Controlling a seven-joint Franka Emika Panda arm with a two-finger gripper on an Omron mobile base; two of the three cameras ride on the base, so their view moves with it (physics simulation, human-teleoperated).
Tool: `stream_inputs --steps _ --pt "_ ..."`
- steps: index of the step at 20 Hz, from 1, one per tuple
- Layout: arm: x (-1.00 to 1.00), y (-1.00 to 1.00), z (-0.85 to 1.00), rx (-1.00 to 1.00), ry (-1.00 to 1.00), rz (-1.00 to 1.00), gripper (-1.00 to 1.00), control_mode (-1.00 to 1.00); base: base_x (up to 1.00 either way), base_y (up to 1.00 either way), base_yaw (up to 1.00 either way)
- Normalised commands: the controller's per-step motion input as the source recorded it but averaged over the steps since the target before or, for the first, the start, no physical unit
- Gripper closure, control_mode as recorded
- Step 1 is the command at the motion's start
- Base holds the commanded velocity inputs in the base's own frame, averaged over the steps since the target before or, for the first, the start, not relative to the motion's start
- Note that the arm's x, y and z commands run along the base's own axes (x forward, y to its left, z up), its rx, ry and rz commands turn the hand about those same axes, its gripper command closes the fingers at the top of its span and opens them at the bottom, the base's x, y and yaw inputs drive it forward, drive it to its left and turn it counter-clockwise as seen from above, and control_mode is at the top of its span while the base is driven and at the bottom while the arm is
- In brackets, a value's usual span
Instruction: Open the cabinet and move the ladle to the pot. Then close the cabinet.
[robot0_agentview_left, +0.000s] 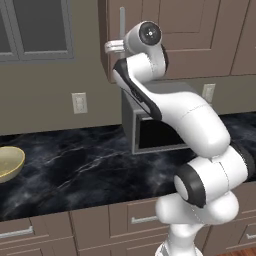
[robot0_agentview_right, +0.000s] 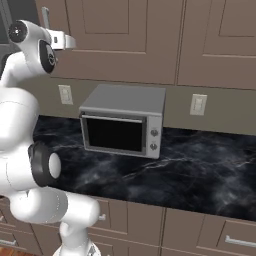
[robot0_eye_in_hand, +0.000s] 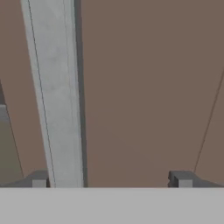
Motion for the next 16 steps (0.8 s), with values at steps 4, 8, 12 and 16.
stream_inputs --steps 4,8,12,16 --pt "0.47 0.04 0.0 0.0 0.0 -0.02 1.0 -1.0 0.0 0.0 0.0" --pt "0.35 0.0 0.0 0.0 0.0 -0.05 1.0 -1.0 0.0 0.0 0.0" --pt "0.06 -0.2 0.0 -0.05 0.0 -0.1 1.0 -1.0 0.0 0.0 0.0" --pt "0.0 -0.49 0.0 -0.04 0.0 -0.11 1.0 -1.0 0.0 0.0 0.0"
